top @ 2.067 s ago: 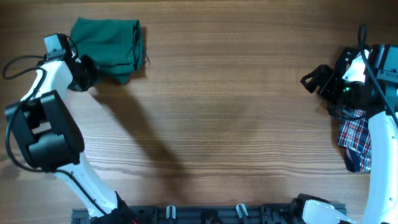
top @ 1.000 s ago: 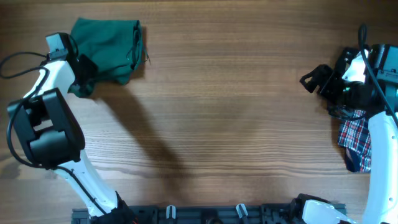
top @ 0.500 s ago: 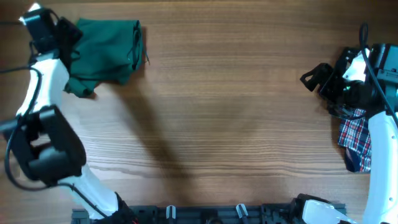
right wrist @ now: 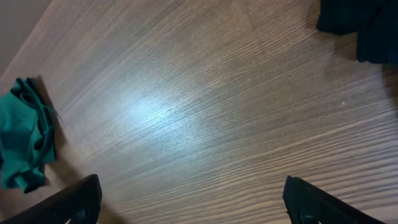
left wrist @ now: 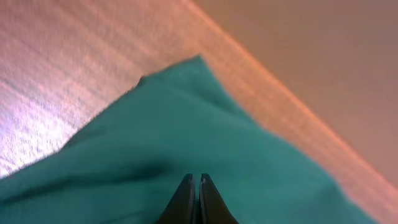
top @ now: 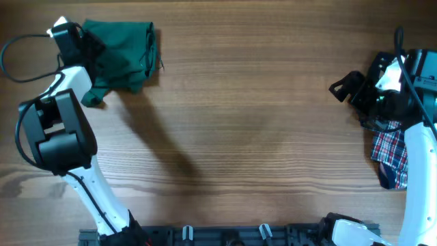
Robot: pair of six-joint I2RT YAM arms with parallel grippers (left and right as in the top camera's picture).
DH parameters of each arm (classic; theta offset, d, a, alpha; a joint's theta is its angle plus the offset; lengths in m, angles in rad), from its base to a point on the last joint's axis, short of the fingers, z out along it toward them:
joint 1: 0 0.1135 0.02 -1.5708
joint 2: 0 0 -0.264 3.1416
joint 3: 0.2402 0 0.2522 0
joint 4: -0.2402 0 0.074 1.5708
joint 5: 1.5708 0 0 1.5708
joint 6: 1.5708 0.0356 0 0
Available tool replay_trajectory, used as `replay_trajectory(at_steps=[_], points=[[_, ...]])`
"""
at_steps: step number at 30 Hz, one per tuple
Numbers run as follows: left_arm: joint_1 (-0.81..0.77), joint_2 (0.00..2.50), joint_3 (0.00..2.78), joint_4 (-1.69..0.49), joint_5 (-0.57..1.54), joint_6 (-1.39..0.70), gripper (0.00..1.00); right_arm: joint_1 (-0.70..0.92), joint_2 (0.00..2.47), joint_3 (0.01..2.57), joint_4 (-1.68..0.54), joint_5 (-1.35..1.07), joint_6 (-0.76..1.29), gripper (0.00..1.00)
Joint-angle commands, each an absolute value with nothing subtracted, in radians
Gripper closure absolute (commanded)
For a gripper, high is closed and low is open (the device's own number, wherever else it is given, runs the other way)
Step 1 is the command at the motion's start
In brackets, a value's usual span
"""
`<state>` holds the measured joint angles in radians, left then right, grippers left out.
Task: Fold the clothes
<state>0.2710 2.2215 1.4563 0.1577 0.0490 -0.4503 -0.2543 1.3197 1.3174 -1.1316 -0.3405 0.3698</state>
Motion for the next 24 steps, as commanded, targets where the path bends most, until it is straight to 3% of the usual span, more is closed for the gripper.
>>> replay_trajectory(at_steps=[1, 14, 24], points=[[0.272, 2.271, 1.459, 0.142, 0.031, -0.448, 0.96, -0.256, 1.307, 1.335, -1.134, -0.36, 0.393, 0.05], [0.273, 2.434, 1.459, 0.321, -0.073, -0.448, 0.92, -0.255, 1.307, 1.335, -1.147, -0.361, 0.396, 0.05], [0.28, 2.286, 1.461, 0.419, -0.065, -0.269, 0.9, -0.256, 1.307, 1.335, -1.158, -0.36, 0.393, 0.05]])
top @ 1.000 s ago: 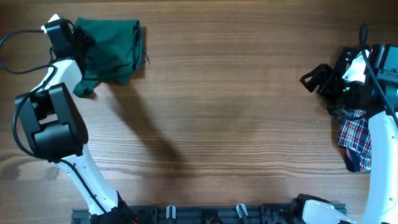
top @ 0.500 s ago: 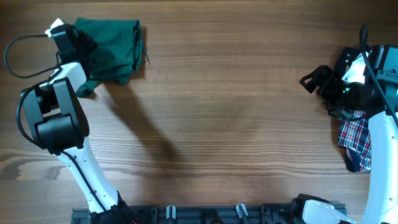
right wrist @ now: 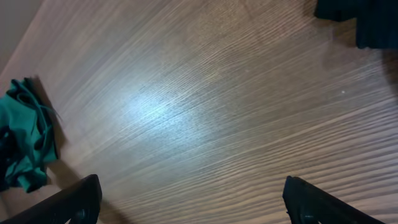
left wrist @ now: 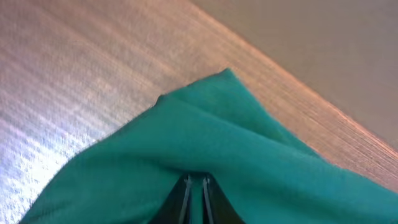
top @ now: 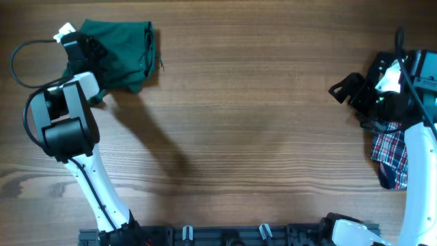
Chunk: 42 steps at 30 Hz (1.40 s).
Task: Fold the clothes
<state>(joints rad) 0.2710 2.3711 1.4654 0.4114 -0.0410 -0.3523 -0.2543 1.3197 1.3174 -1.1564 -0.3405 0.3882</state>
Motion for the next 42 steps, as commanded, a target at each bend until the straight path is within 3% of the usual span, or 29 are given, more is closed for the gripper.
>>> replay_trajectory(at_steps=[1, 2, 6, 9, 14, 19, 23, 24, 26, 35, 42], points=[[0.279, 2.263, 1.461, 0.408, -0.064, -0.269, 0.83, -0.255, 1.307, 1.335, -1.157, -0.36, 0.393, 0.05], [0.277, 2.233, 1.461, 0.39, -0.064, -0.269, 0.67, -0.256, 1.307, 1.335, -1.156, -0.36, 0.393, 0.06], [0.26, 2.092, 1.461, 0.278, -0.013, -0.261, 0.61, -0.256, 1.307, 1.335, -1.137, -0.339, 0.395, 0.05], [0.242, 1.919, 1.461, 0.111, -0.008, -0.261, 0.49, -0.256, 1.307, 1.335, -1.11, -0.337, 0.395, 0.04], [0.226, 1.627, 1.461, -0.13, 0.031, -0.262, 0.49, -0.257, 1.307, 1.335, -1.059, -0.332, 0.392, 0.04], [0.226, 1.449, 1.46, -0.318, 0.104, -0.269, 0.37, -0.257, 1.307, 1.335, -1.059, -0.284, 0.383, 0.01], [0.226, 1.367, 1.461, -0.439, 0.105, -0.269, 0.36, -0.257, 1.301, 1.343, -1.05, -0.291, 0.354, 0.0], [0.226, 1.356, 1.46, -0.454, 0.104, -0.269, 0.29, -0.257, 1.292, 1.348, -1.056, -0.308, 0.337, 0.01], [0.226, 1.34, 1.461, -0.47, 0.104, -0.269, 0.01, -0.257, 1.256, 1.351, -1.062, -0.323, 0.332, 0.01], [0.226, 1.338, 1.46, -0.49, 0.104, -0.269, 0.0, -0.257, 0.924, 1.35, -1.142, -0.307, 0.307, 0.0], [0.226, 1.338, 1.46, -0.496, 0.104, -0.269, 0.0, -0.257, 0.867, 1.35, -1.261, -0.316, 0.493, 0.0]])
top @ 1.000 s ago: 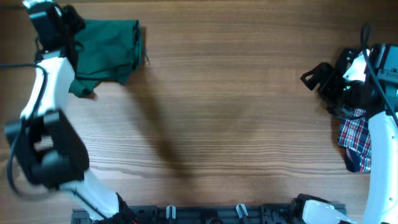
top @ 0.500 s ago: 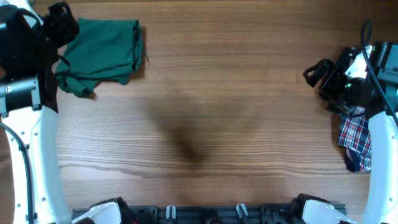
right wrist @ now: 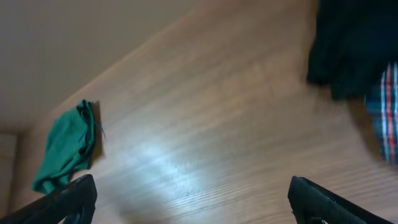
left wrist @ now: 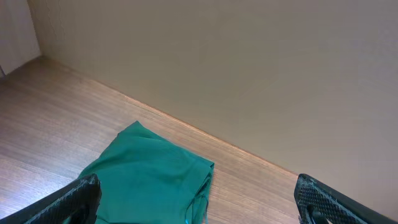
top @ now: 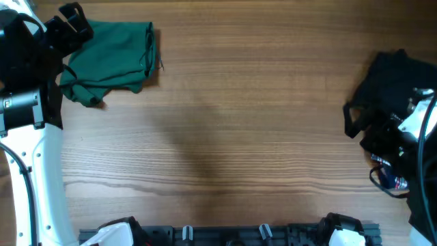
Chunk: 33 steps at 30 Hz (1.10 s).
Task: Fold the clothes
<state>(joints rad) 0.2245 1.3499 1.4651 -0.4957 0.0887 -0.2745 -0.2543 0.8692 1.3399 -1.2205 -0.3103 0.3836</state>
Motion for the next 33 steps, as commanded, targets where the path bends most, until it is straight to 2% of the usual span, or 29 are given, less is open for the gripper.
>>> replay_trajectory(at_steps=[1, 13, 19, 23, 28, 33], points=[[0.226, 1.338, 1.46, -0.496, 0.104, -0.269, 0.0, -0.257, 0.867, 1.35, -1.29, -0.316, 0.522, 0.0], [0.226, 1.338, 1.46, -0.496, 0.104, -0.269, 0.0, -0.257, 0.868, 1.35, -1.368, -0.291, 0.541, 0.0], [0.226, 1.338, 1.46, -0.496, 0.104, -0.269, 0.0, -0.255, 0.867, 1.35, -1.292, -0.3, 0.309, 0.0], [0.226, 1.338, 1.46, -0.496, 0.104, -0.269, 0.0, -0.255, 0.837, 1.316, -1.144, -0.316, 0.24, 0.0], [0.226, 1.338, 1.46, -0.496, 0.104, -0.269, 0.0, -0.255, 0.641, 1.084, -0.879, -0.387, 0.184, 0.0], [0.226, 1.338, 1.46, -0.496, 0.104, -0.269, 0.0, -0.207, 0.421, 0.707, -0.394, -0.471, 0.179, 0.0]])
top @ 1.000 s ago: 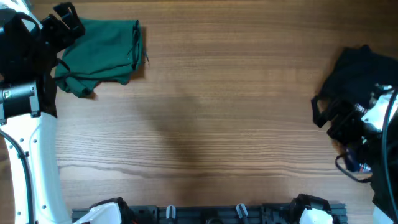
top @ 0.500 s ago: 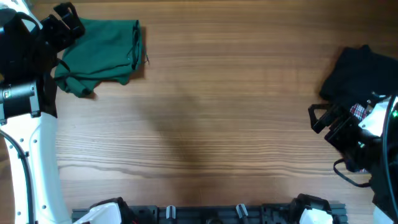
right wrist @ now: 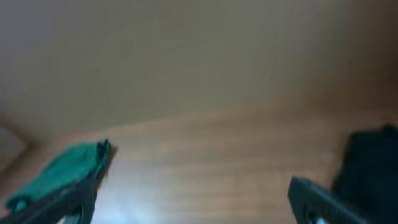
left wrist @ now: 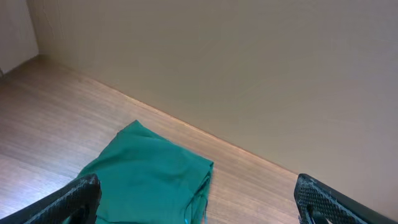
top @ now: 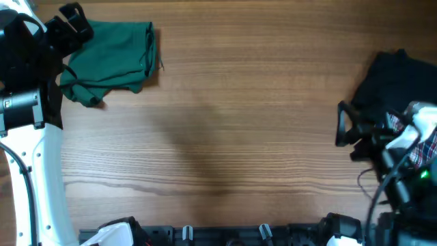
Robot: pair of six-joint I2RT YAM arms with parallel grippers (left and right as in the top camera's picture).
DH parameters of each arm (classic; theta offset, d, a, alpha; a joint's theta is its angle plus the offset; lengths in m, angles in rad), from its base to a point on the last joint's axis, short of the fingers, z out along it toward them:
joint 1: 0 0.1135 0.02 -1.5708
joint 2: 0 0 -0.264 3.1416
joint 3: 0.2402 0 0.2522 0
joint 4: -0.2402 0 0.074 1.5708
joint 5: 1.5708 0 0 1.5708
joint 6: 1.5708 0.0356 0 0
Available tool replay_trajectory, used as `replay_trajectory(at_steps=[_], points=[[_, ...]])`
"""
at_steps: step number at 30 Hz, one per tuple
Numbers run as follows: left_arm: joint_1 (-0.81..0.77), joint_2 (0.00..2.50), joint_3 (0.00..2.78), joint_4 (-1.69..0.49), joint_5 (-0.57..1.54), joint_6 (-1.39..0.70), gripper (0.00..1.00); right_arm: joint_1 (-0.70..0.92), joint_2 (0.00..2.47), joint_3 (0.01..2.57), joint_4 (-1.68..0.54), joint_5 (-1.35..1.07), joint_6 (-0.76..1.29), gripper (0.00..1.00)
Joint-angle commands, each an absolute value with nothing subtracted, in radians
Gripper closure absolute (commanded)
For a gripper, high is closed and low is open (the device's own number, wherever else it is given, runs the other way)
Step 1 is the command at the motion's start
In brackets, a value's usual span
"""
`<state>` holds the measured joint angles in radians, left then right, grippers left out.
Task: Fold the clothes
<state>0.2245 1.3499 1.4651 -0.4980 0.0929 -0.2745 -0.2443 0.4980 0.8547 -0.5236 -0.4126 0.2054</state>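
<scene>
A folded green garment (top: 113, 58) lies at the table's far left corner; it also shows in the left wrist view (left wrist: 152, 177) and small in the blurred right wrist view (right wrist: 59, 171). My left gripper (top: 68, 42) stands open at the garment's left edge, raised above it (left wrist: 202, 208), holding nothing. A black garment (top: 396, 78) lies bunched at the far right (right wrist: 370, 162). My right gripper (top: 347, 133) hangs open just in front of it, empty (right wrist: 199, 205).
A plaid cloth (top: 429, 147) peeks out beside the right arm at the table's right edge. The wooden table (top: 239, 123) runs bare between the two garments. A black rail (top: 225, 236) lines the front edge. A beige wall (left wrist: 249, 62) stands behind.
My right arm has drawn back toward the front right, and its wrist camera now looks more level and blurred. The left arm and the green garment have not moved.
My left gripper was shut low on the green garment at the far left, and still so at the second moment, while the right stood open by the black pile. Then the left was open and raised beside the garment, and the right arm had pulled back, further now.
</scene>
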Motion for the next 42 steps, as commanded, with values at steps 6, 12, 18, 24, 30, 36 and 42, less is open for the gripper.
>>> replay_trajectory(at_steps=[6, 12, 18, 24, 30, 36, 42], points=[[0.226, 1.338, 1.46, -0.496, 0.104, -0.269, 0.0, -0.101, 0.236, 0.335, 0.009, -0.468, 0.157, 0.0], [0.226, 1.338, 1.46, -0.496, 0.104, -0.269, 0.0, -0.099, 0.158, 0.168, 0.131, -0.46, 0.156, 0.0], [0.226, 1.338, 1.46, -0.496, 0.104, -0.269, 0.0, -0.099, 0.055, 0.086, 0.145, -0.391, 0.168, 0.0], [0.226, 1.338, 1.46, -0.496, 0.104, -0.269, 0.0, -0.098, 0.003, 0.043, 0.145, -0.218, 0.275, 0.0], [0.226, 1.338, 1.46, -0.496, 0.104, -0.269, 0.0, -0.097, 0.003, 0.005, 0.06, -0.197, 0.292, 0.0], [0.226, 1.338, 1.46, -0.496, 0.104, -0.269, 0.0, -0.097, 0.004, 0.005, 0.014, -0.18, 0.291, 0.01], [0.226, 1.338, 1.46, -0.496, 0.104, -0.269, 0.0, -0.097, 0.005, 0.005, 0.014, -0.179, 0.291, 0.0]])
